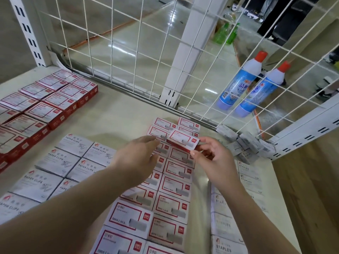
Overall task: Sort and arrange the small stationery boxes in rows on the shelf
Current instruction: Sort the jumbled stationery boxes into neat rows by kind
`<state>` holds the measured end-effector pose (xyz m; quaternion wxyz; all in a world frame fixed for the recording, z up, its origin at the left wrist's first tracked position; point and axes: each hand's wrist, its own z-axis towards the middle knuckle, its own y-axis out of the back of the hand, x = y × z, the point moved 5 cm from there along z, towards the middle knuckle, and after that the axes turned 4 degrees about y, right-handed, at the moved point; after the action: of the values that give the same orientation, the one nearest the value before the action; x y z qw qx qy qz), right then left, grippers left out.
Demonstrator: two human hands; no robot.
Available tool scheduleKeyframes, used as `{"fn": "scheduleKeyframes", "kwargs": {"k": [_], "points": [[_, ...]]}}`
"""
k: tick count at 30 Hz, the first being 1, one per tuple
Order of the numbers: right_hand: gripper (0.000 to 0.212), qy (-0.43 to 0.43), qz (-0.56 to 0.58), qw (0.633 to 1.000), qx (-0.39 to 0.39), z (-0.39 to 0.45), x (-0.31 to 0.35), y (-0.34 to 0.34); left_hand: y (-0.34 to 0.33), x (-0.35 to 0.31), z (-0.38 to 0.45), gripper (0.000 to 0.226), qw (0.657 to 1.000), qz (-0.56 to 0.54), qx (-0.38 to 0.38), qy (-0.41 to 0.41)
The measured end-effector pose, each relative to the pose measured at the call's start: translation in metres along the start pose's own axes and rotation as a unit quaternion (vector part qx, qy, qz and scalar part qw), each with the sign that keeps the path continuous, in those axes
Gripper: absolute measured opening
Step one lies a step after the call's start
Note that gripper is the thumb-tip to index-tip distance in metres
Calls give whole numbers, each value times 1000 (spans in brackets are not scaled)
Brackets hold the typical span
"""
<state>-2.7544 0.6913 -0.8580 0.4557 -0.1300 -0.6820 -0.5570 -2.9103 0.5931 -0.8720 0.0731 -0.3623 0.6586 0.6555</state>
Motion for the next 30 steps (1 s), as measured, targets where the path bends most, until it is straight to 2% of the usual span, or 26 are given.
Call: {"fn": "scheduleKeyframes", "kwargs": {"k": [5,7,11,18,24,30], "points": [[34,8,-18,1000,-12,31,5,-5,-7,-3,16,49,995,76,33,-47],[29,11,-23,1000,-12,43,8,-6,-9,-4,20,48,994,81,42,-56],[34,17,-28,999,-19,68,14,-11,-8,-5,28,43,994,81,20,-64],[33,26,-82,996,12,95,19,-27,-4,-7,39,35,995,78,8,-68],[11,15,-100,993,61,102,17,-35,-6,-6,37,38,994,79,-3,-80],[20,8,-90,994,57,104,15,-34,-7,-7,37,38,994,73,-7,-82]]}}
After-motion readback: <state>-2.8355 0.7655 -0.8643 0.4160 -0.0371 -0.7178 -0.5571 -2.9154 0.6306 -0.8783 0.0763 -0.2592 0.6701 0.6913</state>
